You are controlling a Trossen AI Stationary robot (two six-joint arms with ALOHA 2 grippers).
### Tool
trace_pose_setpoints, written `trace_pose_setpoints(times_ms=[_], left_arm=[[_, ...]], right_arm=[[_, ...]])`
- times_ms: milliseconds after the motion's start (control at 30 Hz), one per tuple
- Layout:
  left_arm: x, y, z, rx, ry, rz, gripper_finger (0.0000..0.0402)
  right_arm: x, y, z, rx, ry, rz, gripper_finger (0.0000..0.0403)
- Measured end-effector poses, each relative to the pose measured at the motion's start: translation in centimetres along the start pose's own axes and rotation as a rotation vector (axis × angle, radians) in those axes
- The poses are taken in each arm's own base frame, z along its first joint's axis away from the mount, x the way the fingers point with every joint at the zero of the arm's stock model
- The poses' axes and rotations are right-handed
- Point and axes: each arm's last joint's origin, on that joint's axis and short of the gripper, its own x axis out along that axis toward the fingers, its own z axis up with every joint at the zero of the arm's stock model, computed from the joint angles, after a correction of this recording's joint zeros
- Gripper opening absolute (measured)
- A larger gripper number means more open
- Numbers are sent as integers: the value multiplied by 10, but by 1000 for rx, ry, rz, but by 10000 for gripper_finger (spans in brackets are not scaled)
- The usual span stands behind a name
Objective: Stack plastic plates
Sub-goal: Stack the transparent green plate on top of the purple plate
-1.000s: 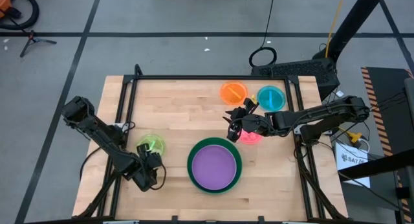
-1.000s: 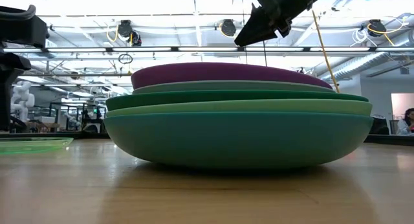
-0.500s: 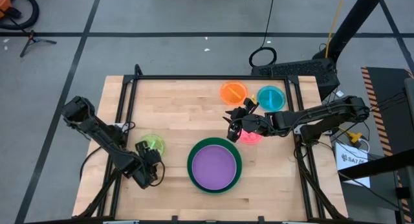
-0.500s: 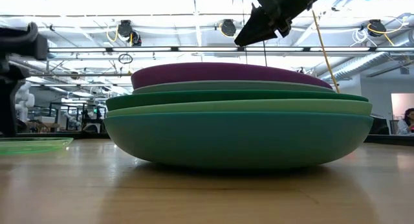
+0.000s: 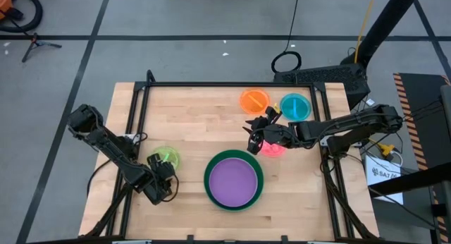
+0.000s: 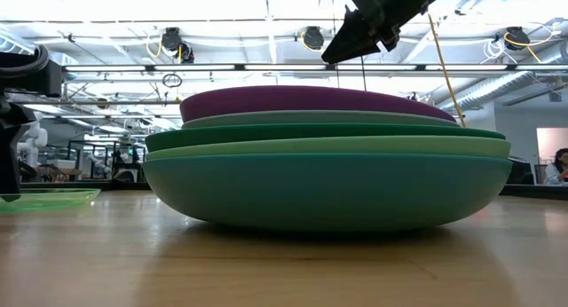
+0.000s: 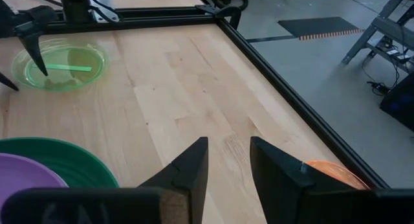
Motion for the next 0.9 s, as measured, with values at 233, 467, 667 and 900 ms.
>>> trace_pose_setpoints(times_ms=[233, 467, 667, 900], left_arm=[[0, 0, 0, 6, -6, 1, 201], [1, 0, 0, 13, -10, 7, 124], [1, 1, 0, 18, -9, 14, 92], [-2, -1, 2, 56, -14, 13, 90]], right_arm=[[0, 0, 0, 0, 0, 0, 107], [0, 0, 0, 0, 0, 0, 107], [0, 0, 0, 0, 0, 0, 107], [0, 0, 0, 0, 0, 0, 107]])
